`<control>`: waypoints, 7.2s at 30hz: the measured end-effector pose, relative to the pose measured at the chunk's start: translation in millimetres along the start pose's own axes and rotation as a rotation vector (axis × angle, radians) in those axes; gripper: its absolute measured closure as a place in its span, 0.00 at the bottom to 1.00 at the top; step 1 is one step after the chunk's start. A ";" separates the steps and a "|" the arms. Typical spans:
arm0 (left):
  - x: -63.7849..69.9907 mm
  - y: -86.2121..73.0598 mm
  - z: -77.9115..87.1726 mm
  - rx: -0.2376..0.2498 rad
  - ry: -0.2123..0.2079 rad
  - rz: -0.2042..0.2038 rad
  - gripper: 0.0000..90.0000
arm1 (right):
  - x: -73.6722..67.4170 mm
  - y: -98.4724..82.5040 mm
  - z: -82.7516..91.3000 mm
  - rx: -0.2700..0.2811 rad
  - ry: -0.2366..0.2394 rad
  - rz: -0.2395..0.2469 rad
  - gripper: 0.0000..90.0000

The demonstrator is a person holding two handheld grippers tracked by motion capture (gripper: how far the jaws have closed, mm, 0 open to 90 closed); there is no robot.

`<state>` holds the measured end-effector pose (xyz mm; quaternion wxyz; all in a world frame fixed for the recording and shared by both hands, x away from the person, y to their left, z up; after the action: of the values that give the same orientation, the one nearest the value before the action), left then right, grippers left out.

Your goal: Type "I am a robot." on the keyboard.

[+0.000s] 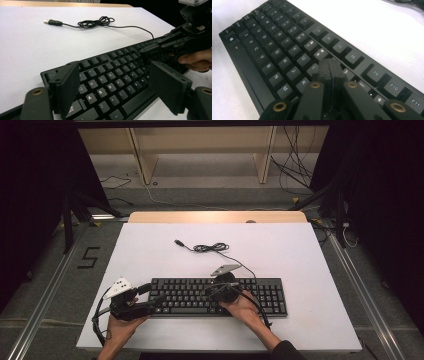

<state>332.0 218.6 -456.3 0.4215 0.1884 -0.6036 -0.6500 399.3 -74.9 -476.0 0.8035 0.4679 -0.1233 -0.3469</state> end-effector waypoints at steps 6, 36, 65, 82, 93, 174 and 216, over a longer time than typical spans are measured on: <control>0.0 -0.1 -0.1 -0.002 0.000 0.000 0.27 | -1.1 -3.1 -4.1 -0.023 -0.009 0.011 1.00; 0.8 -0.2 -8.8 -0.037 -0.006 -0.006 0.28 | 1.9 5.6 38.4 0.188 0.033 -0.060 0.42; 7.8 1.7 -57.7 -0.210 -0.013 -0.090 0.90 | -2.0 -9.3 76.3 0.269 0.048 -0.068 0.31; 7.1 -4.1 -76.3 -0.281 -0.018 -0.095 0.99 | -5.8 -15.6 84.1 0.278 0.054 -0.069 0.30; 12.0 -7.2 -86.9 -0.311 -0.038 -0.103 0.99 | -6.1 -18.0 85.3 0.274 0.053 -0.068 0.30; 6.3 7.8 -18.3 -0.026 -0.072 0.012 0.29 | -8.9 -17.5 77.7 0.265 0.064 -0.050 0.31; 11.0 -0.3 -1.7 -0.006 -0.070 0.001 0.26 | -9.4 -20.6 45.9 0.087 0.063 0.002 1.00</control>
<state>326.9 209.1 -454.0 0.4010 0.1640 -0.6161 -0.6578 359.4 -105.8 -467.7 0.7861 0.5130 -0.1135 -0.3255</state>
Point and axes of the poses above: each handheld gripper's, and its own axes: z roughly backward along the jaws, y roughly out of its top, x roughly to its right, the point moved 1 cm from there along -z, roughly forward along the jaws, and after that the axes turned 13 degrees about x, right-handed, at the moved point
